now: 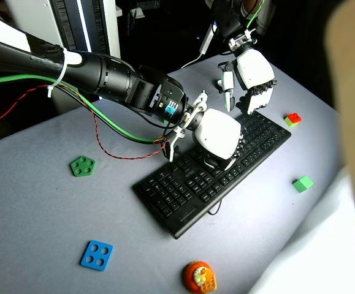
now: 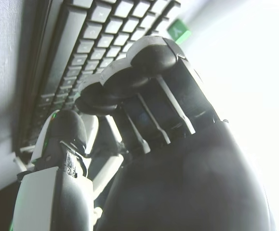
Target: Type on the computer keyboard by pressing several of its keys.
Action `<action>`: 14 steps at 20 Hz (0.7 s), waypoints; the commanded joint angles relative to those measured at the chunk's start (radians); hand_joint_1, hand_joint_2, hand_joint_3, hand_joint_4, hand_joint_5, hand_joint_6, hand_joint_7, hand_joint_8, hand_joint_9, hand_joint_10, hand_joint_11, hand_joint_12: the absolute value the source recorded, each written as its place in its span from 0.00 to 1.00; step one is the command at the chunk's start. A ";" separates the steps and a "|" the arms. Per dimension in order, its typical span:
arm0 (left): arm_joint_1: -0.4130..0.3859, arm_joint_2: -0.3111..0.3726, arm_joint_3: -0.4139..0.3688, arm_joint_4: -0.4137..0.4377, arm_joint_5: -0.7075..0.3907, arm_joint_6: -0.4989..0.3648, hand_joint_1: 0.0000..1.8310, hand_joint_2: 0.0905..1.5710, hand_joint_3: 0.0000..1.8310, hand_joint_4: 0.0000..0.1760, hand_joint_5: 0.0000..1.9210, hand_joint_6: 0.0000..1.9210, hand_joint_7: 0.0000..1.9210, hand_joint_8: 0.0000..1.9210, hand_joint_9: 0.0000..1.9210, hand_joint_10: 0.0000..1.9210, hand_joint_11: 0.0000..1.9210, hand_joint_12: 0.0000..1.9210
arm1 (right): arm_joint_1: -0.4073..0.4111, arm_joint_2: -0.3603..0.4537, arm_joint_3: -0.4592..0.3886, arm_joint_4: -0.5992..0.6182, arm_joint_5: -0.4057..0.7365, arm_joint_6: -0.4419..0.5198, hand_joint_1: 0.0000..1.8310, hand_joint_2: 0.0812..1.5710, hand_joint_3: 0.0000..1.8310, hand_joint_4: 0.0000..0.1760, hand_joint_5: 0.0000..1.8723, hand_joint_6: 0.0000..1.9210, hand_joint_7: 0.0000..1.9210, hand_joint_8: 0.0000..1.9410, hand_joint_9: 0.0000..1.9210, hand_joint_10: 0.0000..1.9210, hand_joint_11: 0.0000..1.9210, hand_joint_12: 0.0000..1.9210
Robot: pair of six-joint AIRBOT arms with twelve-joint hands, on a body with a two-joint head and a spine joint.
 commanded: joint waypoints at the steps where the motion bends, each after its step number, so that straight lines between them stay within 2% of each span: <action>1: -0.003 0.003 0.005 0.045 -0.099 0.000 0.00 0.68 0.09 0.03 0.03 0.04 0.04 0.03 0.02 0.04 0.00 0.15 | 0.016 0.000 0.002 -0.053 0.054 0.010 0.00 0.60 0.13 0.00 0.09 0.13 0.12 0.07 0.06 0.20 0.00 0.41; 3: -0.003 0.003 0.005 0.045 -0.099 -0.001 0.00 0.72 0.01 0.01 0.05 0.00 0.05 0.00 0.03 0.00 0.00 0.13 | 0.017 -0.001 0.003 -0.053 0.054 0.011 0.00 0.67 0.01 0.00 0.14 0.03 0.16 0.00 0.10 0.10 0.00 0.39; 6: 0.000 -0.001 0.004 0.045 -0.099 -0.002 0.00 0.72 0.00 0.01 0.04 0.00 0.04 0.00 0.03 0.00 0.00 0.11 | 0.017 -0.005 0.003 -0.053 0.055 0.014 0.00 0.67 0.00 0.00 0.15 0.01 0.16 0.00 0.12 0.07 0.00 0.42; 8: 0.010 -0.008 0.006 0.045 -0.099 -0.011 0.00 0.72 0.00 0.00 0.02 0.00 0.03 0.00 0.02 0.00 0.00 0.05 | 0.017 -0.008 0.004 -0.053 0.056 0.014 0.00 0.67 0.00 0.00 0.15 0.01 0.15 0.00 0.11 0.06 0.00 0.40; 14: 0.056 -0.021 -0.001 0.045 -0.099 -0.053 0.00 0.70 0.00 0.00 0.03 0.00 0.03 0.00 0.01 0.00 0.00 0.05 | 0.027 -0.014 0.000 -0.053 0.058 0.012 0.00 0.66 0.00 0.00 0.15 0.00 0.13 0.00 0.09 0.04 0.00 0.36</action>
